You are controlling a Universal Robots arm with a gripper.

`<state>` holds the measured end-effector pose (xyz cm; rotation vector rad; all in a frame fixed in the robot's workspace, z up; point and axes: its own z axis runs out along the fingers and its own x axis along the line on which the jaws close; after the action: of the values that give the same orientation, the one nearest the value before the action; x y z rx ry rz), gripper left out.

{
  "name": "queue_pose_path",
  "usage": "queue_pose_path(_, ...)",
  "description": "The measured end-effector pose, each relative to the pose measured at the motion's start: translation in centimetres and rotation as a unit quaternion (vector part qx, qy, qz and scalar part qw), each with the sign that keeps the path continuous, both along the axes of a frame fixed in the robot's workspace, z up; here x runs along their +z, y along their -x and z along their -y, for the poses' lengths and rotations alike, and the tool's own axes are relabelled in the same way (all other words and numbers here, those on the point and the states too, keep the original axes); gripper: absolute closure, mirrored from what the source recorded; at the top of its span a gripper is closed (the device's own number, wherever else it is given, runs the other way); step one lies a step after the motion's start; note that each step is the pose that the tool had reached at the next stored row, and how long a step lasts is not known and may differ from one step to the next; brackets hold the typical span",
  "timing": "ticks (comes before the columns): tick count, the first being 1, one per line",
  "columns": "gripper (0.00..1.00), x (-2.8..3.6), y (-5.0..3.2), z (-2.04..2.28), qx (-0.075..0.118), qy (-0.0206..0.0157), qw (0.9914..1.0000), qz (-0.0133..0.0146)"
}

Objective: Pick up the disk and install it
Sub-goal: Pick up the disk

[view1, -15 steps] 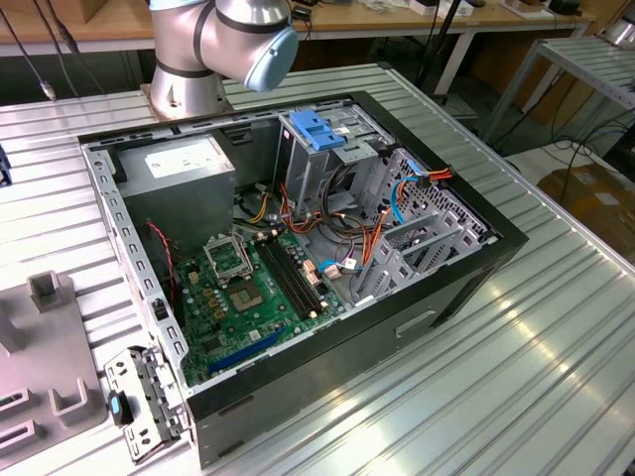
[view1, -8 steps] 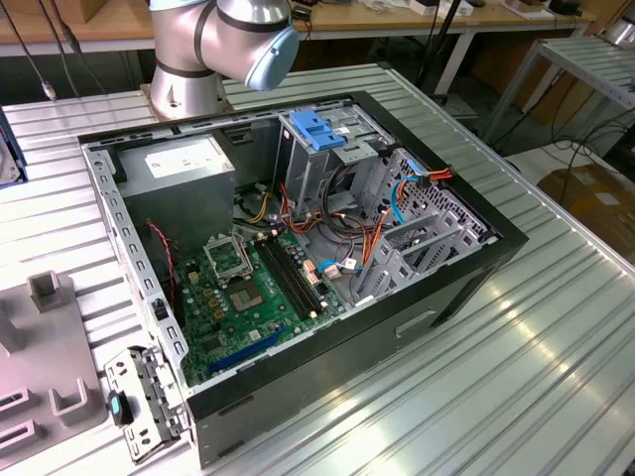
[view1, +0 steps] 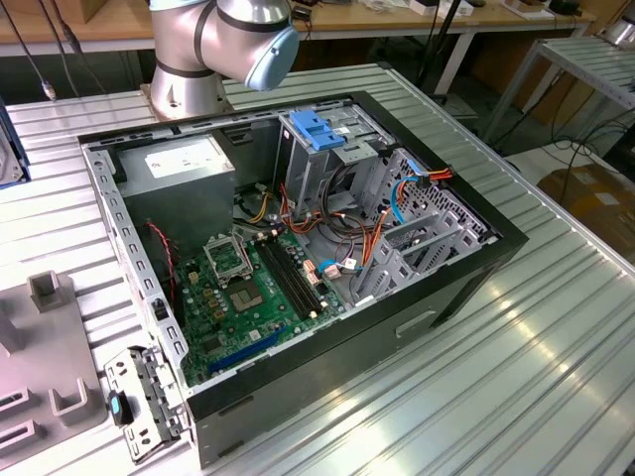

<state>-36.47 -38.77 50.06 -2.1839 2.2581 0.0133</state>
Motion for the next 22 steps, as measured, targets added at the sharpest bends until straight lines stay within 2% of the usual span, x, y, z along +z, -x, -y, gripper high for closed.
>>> queue_pose_path(6,0.63,0.00,-0.23,0.01,0.000,0.0001,1.00000,0.0000)
queue_pose_path(22,0.63,0.00,-2.76,0.01,0.000,0.0001,1.00000,0.0000)
